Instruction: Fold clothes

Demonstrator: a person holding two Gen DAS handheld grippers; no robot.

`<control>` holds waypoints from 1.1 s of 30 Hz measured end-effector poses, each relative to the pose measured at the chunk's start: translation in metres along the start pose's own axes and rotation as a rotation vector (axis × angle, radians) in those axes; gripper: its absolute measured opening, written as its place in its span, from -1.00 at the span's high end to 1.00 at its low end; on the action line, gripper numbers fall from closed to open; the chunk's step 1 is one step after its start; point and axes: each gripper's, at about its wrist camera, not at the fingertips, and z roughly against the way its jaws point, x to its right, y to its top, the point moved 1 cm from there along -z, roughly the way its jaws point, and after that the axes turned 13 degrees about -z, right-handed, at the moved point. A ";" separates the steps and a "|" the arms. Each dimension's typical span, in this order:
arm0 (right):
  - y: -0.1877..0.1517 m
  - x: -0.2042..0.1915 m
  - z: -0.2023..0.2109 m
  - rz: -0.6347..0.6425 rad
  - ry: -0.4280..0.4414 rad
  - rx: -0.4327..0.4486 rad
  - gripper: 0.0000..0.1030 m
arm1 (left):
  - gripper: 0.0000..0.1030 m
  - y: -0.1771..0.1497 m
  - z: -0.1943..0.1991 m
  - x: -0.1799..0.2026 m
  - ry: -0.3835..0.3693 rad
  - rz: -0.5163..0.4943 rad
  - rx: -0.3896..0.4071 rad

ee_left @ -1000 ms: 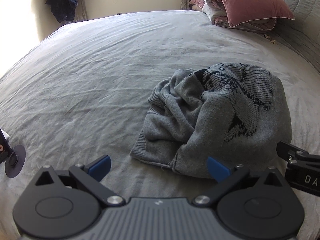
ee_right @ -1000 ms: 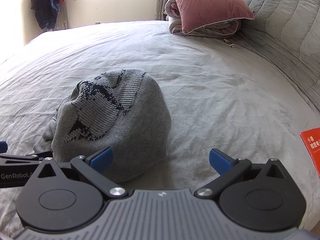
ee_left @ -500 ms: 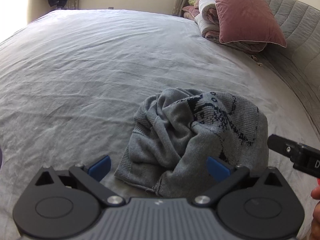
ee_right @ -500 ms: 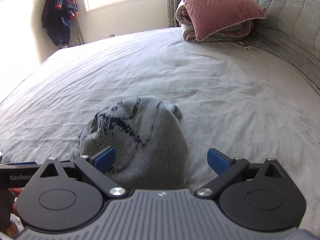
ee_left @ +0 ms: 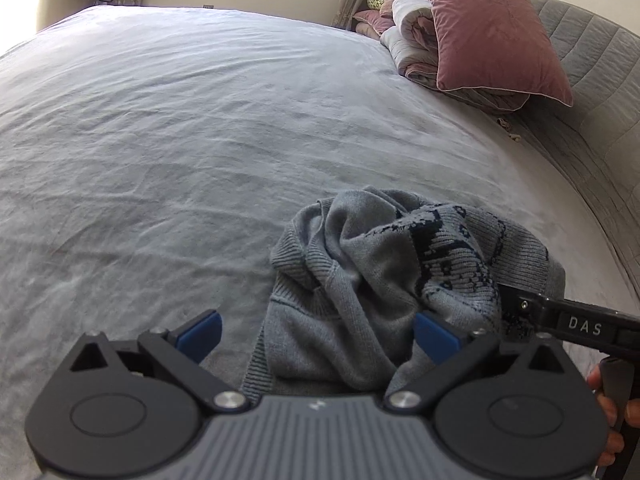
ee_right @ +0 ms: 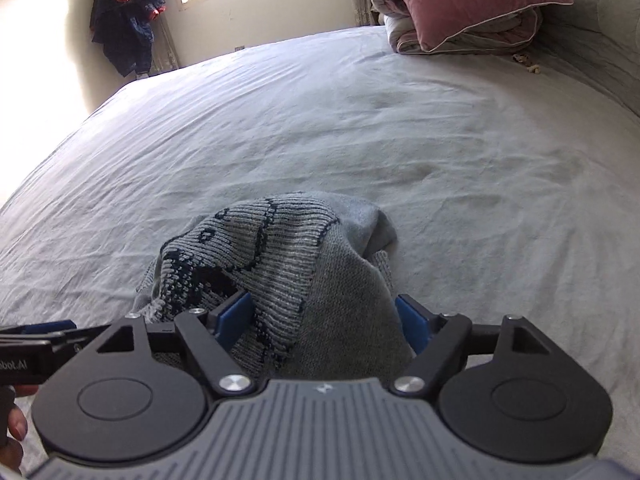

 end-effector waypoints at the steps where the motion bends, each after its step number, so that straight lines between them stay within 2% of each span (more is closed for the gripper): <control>1: -0.001 0.001 -0.003 -0.002 0.011 -0.006 -0.57 | -0.99 -0.001 -0.004 -0.002 0.000 -0.002 -0.011; 9: 0.000 0.007 -0.020 -0.034 0.072 -0.067 -0.50 | -0.99 -0.011 -0.029 -0.015 0.007 -0.005 -0.084; 17: 0.000 0.002 -0.005 -0.033 0.113 -0.046 0.44 | -0.99 -0.016 -0.029 -0.016 0.011 0.003 -0.077; 19: -0.001 0.001 0.000 -0.029 0.124 -0.043 0.52 | -0.93 -0.016 -0.025 -0.019 -0.002 0.036 -0.062; 22: -0.002 0.001 0.007 -0.029 0.139 -0.046 0.57 | -0.80 -0.016 -0.017 -0.024 -0.042 0.080 -0.038; 24: -0.003 0.003 0.014 -0.038 0.157 -0.061 0.59 | -0.79 -0.017 -0.013 -0.026 -0.065 0.098 -0.027; 33: -0.021 0.017 0.051 -0.034 0.211 -0.131 0.60 | -0.68 -0.018 -0.010 -0.028 -0.063 0.119 -0.017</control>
